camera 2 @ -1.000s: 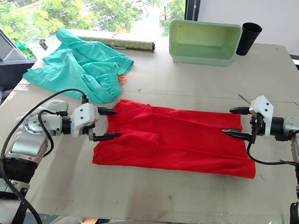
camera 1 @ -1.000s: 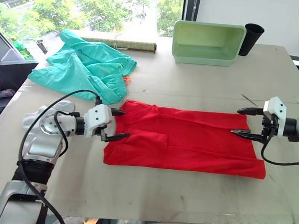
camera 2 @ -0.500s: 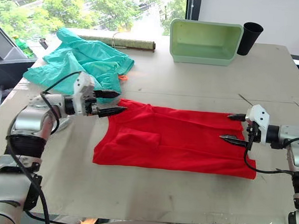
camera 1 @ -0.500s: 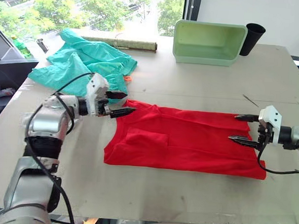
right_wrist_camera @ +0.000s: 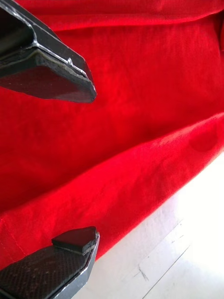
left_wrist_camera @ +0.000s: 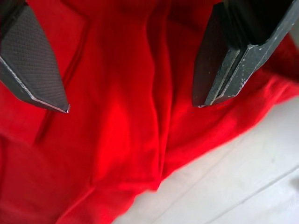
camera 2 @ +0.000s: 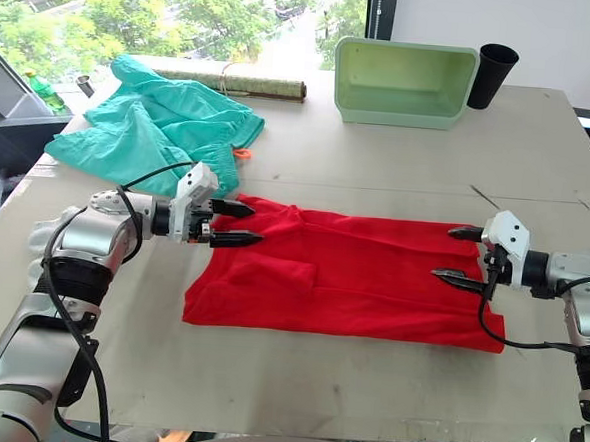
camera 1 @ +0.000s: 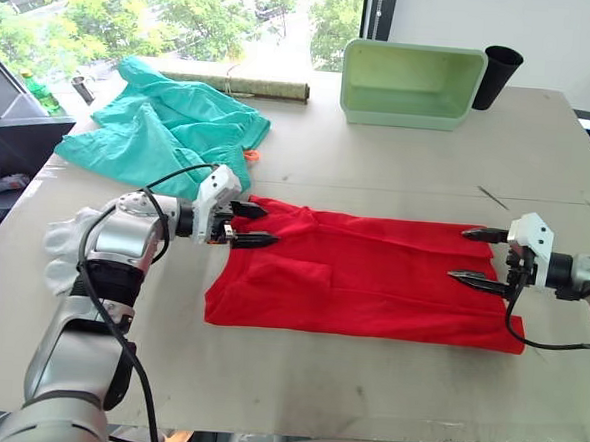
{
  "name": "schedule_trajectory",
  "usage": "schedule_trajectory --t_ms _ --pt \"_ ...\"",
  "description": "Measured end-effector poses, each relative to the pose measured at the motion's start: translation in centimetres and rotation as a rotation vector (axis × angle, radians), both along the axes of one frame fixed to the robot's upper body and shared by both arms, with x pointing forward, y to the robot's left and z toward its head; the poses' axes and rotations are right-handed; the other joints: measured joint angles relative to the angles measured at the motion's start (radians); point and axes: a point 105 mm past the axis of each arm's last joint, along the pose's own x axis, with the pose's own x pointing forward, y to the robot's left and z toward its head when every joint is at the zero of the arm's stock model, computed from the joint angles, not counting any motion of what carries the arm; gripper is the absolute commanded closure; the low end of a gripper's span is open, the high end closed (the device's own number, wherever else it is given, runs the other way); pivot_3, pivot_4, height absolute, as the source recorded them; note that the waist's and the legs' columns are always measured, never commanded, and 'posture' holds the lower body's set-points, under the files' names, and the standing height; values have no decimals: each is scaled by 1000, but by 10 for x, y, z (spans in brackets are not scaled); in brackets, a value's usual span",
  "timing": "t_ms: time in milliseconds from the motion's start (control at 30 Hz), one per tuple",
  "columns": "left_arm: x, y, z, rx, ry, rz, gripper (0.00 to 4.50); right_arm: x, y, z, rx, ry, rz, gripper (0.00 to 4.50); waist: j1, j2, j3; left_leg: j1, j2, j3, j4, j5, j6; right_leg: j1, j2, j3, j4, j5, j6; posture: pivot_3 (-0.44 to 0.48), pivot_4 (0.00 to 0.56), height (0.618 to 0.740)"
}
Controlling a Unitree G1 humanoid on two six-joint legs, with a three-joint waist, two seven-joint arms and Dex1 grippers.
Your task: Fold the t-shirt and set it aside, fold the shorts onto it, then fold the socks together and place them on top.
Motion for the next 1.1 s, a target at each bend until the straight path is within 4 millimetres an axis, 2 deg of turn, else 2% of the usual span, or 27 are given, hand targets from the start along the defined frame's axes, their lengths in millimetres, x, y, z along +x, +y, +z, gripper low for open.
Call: schedule_trajectory --t_ms 467,700,867,1100 --pt "-19 -1 0 6 58 -108 24 -2 4 4 41 1 28 0 0 0 0 0 0 -1 0 0 0 0 0 0 0 0 0 0 150 740" --pt "-28 -4 1 -11 84 -151 24 -8 21 29 207 -34 115 0 1 0 0 -1 0 -1 0 0 0 0 0 -1 0 0 0 0 150 740" --pt "-47 -7 2 -17 134 -236 24 -14 27 42 258 -47 159 0 0 0 0 -1 0 -2 0 0 0 0 0 -1 0 0 0 0 150 740" --pt "-71 -3 -7 34 229 -323 24 -14 27 42 262 -47 161 0 0 0 0 -1 0 -2 0 0 0 0 -4 -1 0 0 0 0 150 740"
